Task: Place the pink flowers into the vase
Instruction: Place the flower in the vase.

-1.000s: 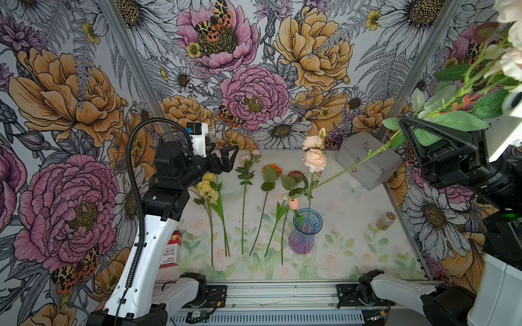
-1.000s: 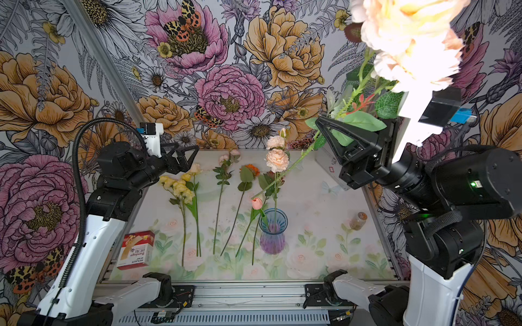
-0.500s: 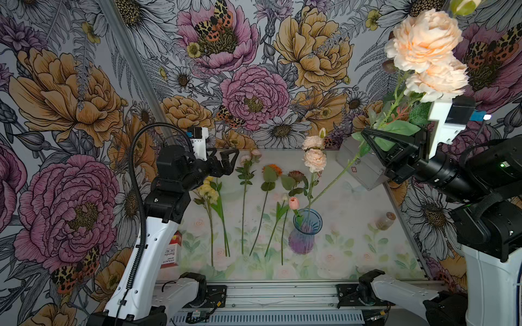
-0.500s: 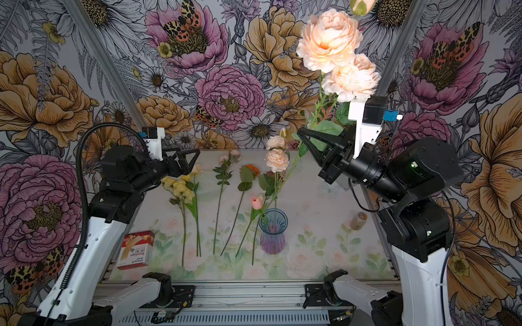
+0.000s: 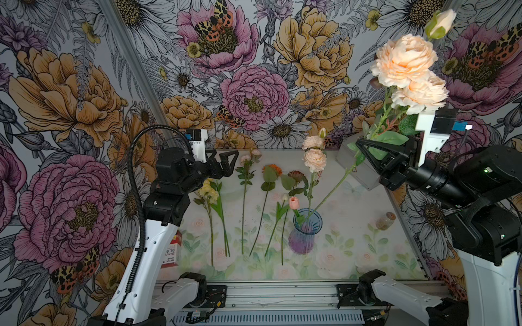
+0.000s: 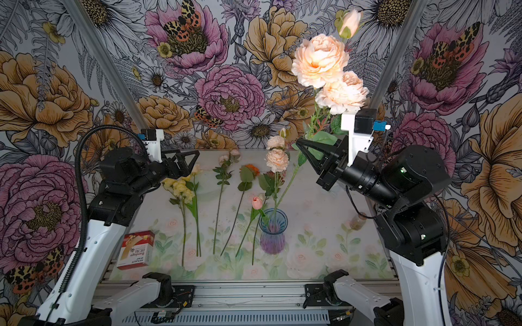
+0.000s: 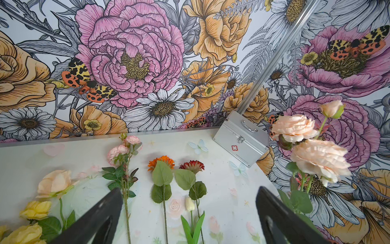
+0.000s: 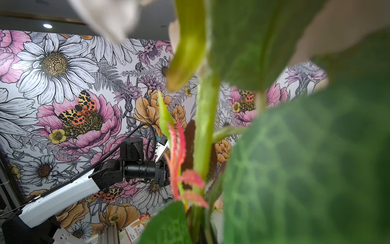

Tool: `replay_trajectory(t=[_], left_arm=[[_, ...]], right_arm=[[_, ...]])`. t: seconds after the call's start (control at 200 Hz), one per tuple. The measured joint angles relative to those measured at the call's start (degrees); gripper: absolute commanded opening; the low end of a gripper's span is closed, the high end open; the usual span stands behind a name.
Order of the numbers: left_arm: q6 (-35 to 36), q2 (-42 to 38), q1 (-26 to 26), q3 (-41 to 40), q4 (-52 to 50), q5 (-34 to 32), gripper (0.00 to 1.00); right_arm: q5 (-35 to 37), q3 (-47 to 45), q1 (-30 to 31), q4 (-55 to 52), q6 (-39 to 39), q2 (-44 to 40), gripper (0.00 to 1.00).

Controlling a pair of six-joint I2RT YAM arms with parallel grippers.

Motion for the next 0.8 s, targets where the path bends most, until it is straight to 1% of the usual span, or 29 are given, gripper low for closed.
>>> replay_trajectory(t=[0.165, 0.365, 0.641, 0.796], left_arm=[[-0.04, 0.00, 0.00, 0.00, -0.02, 0.00, 0.99], [-0.20, 0.37, 0.00, -0.02, 0.00, 0.00, 0.99], [-0.17, 2.97, -0.39, 0.00, 0.00, 0.00, 0.99], [-0.15, 4.39, -0.66, 0.02, 0.00, 0.00, 0.99]], right_arm=[[0.46, -3.56, 0.00, -0.17, -1.11, -0.96, 0.00], [2.60, -9.38, 0.00, -0.39, -3.56, -2.89, 0.00], [6.47, -21.64, 0.00, -0.11, -4.92, -8.28, 0.00], [8.15, -28.55, 0.00, 0.76, -4.72, -10.71, 0.02]])
